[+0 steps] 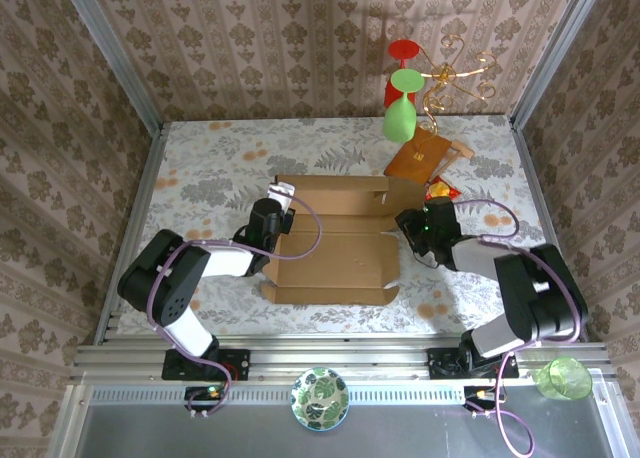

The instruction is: Fold the paper box

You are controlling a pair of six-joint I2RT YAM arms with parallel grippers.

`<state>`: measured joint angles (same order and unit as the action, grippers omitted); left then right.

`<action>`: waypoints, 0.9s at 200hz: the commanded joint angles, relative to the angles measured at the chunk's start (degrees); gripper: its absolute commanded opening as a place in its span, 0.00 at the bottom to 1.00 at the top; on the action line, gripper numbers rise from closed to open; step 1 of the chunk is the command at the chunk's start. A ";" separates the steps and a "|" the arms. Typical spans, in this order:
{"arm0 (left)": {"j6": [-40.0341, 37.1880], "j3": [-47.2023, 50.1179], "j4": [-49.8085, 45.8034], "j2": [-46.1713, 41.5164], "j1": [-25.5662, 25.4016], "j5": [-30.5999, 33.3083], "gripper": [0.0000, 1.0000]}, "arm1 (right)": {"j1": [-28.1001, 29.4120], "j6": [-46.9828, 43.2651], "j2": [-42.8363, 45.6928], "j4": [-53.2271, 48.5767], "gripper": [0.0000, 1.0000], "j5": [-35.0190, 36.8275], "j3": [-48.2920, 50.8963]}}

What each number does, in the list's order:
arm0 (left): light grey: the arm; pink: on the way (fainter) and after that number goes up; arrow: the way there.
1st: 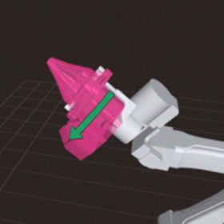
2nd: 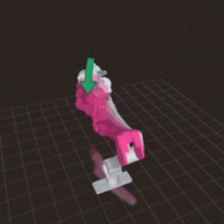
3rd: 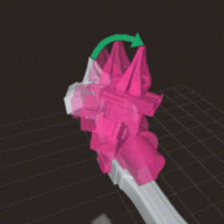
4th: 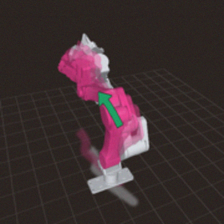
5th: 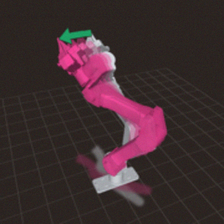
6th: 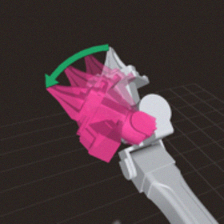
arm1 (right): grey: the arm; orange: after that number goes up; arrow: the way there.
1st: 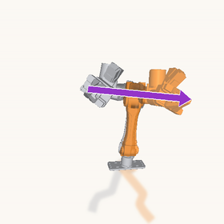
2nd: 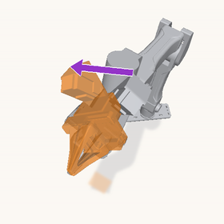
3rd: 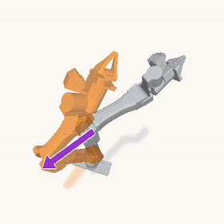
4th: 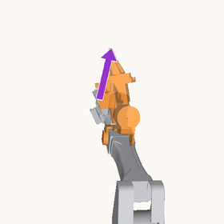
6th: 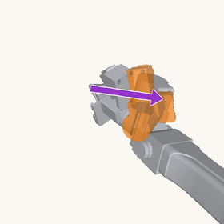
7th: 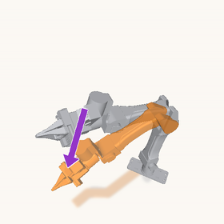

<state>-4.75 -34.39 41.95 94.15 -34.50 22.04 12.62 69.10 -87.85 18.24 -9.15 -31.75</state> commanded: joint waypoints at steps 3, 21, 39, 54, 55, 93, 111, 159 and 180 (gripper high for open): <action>-1.97 -1.97 -2.34 0.84 0.07 -0.84 0.00 | 0.65 -1.27 -4.01 6.77 0.49 1.78 -2.50; -1.84 -2.42 -2.72 1.07 0.05 -1.02 0.00 | 0.70 -0.43 -6.31 9.64 0.48 0.64 -3.75; -1.57 -2.72 -2.94 1.28 0.00 -1.45 0.00 | 1.69 -0.19 -6.50 9.49 0.44 -0.33 -5.72; -1.33 -2.87 -2.98 1.43 0.00 -1.53 0.00 | 2.69 -0.47 -5.25 7.44 0.43 -0.35 -7.05; -1.32 -2.87 -2.96 1.45 -0.02 -1.50 0.00 | 2.77 -0.42 -5.15 7.34 0.43 -0.35 -7.07; -0.57 -2.95 -2.76 1.73 -0.11 -1.42 0.00 | 4.41 0.13 -4.97 5.27 0.38 -0.21 -6.82; -0.34 -2.70 -2.58 1.73 -0.08 -1.38 0.00 | 4.74 0.77 -6.46 5.85 0.35 -0.09 -6.23; -0.29 -2.26 -2.92 1.09 -0.13 -1.37 0.00 | 7.10 0.58 -11.24 5.42 0.31 -0.27 -9.90; -0.34 -2.23 -3.09 0.86 -0.13 -1.17 0.00 | 8.26 0.49 -11.65 3.67 0.30 0.47 -11.06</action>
<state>-4.51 -36.32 40.27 94.87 -34.24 22.00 19.09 69.60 -98.06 24.05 -9.17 -40.97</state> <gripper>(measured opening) 0.084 0.308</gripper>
